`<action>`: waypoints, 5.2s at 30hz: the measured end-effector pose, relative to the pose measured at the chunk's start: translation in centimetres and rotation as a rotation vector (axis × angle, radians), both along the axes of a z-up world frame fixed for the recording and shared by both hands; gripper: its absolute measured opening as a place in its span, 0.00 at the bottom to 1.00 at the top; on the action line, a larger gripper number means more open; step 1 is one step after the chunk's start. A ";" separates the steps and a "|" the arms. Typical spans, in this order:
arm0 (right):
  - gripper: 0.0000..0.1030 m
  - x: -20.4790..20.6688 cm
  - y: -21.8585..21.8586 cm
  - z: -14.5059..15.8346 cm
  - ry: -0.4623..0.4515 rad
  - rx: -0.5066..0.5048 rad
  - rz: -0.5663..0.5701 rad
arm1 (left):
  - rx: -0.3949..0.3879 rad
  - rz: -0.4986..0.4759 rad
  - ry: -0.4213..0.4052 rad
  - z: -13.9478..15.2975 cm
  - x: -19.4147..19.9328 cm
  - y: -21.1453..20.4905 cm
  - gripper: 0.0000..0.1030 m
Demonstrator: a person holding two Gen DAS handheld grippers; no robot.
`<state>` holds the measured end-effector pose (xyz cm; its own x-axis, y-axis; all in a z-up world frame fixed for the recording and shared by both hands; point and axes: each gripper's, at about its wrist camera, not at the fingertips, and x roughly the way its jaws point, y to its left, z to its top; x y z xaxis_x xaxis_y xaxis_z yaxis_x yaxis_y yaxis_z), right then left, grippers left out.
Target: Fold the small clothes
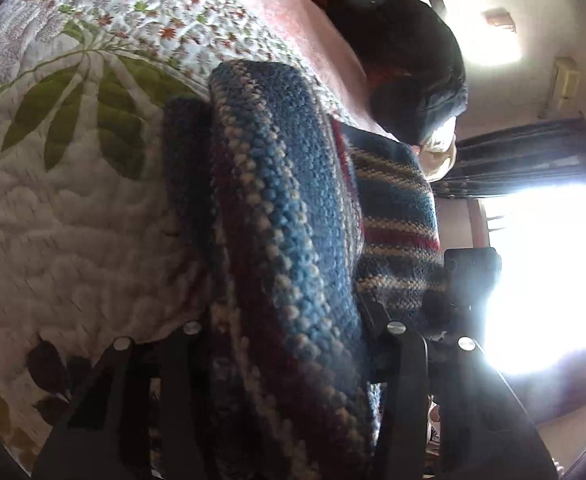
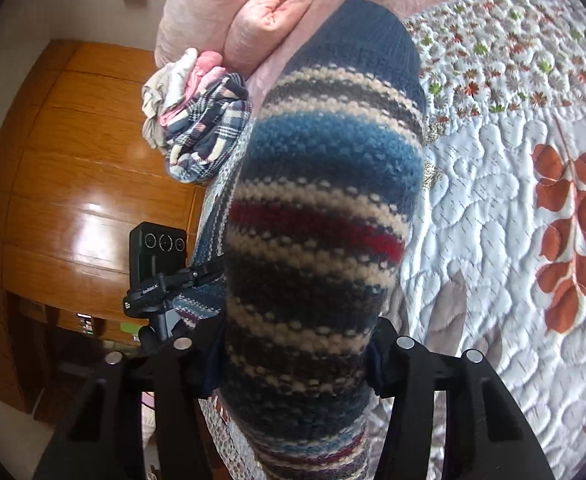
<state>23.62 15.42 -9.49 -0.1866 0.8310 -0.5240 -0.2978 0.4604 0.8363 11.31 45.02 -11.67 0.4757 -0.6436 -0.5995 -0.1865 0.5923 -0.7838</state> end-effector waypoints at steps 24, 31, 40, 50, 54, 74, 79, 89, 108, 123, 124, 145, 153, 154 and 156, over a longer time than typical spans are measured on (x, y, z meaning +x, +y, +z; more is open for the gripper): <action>0.60 -13.5 -21.6 -3.4 0.063 -0.237 -0.067 | 0.090 -0.094 0.047 -2.8 -11.7 -20.6 0.45; 0.71 -14.6 -23.7 -4.8 0.115 -0.168 -0.168 | 0.160 -0.072 0.046 -2.3 -11.5 -20.9 0.55; 0.82 -19.0 -25.0 -2.4 0.077 -0.273 -0.132 | 0.415 -0.018 0.023 4.6 -17.1 -20.8 0.61; 0.55 -22.4 -25.7 -1.8 0.070 -0.337 -0.122 | 0.562 -0.037 -0.062 7.5 -21.4 -25.7 0.63; 0.46 -22.8 -26.7 -1.2 0.054 -0.350 -0.132 | 0.609 -0.060 0.011 5.4 -22.1 -25.9 0.62; 0.83 -25.0 -27.9 1.4 -0.040 -0.514 -0.230 | 0.539 0.020 0.158 4.5 -24.8 -22.8 0.63; 0.84 -26.5 -27.6 4.3 -0.163 -0.635 -0.241 | 0.592 0.040 0.161 7.4 -26.2 -23.8 0.67; 0.94 -30.0 -25.2 9.5 -0.405 -0.826 -0.243 | 0.717 0.082 0.138 12.1 -29.4 -26.0 0.77; 0.96 -33.4 -25.9 16.6 -0.499 -0.798 -0.324 | 0.845 0.077 0.051 18.0 -31.8 -30.2 0.84; 0.96 -36.0 -25.0 19.8 -0.562 -0.834 -0.308 | 0.888 0.082 0.053 19.5 -33.6 -32.0 0.87; 0.96 -36.1 -24.9 19.8 -0.562 -0.830 -0.307 | 0.890 0.082 0.051 19.6 -33.6 -32.1 0.87; 0.96 -34.9 -25.4 18.6 -0.546 -0.825 -0.335 | 0.918 0.084 0.046 19.8 -32.7 -33.1 0.87; 0.96 -34.4 -26.0 18.3 -0.500 -0.807 -0.349 | 0.916 0.083 0.040 19.8 -32.3 -33.6 0.87; 0.96 -34.4 -26.1 18.4 -0.500 -0.809 -0.350 | 0.917 0.083 0.039 19.8 -32.2 -33.6 0.87; 0.96 -34.4 -26.2 18.4 -0.502 -0.809 -0.351 | 0.917 0.083 0.038 19.8 -32.2 -33.7 0.87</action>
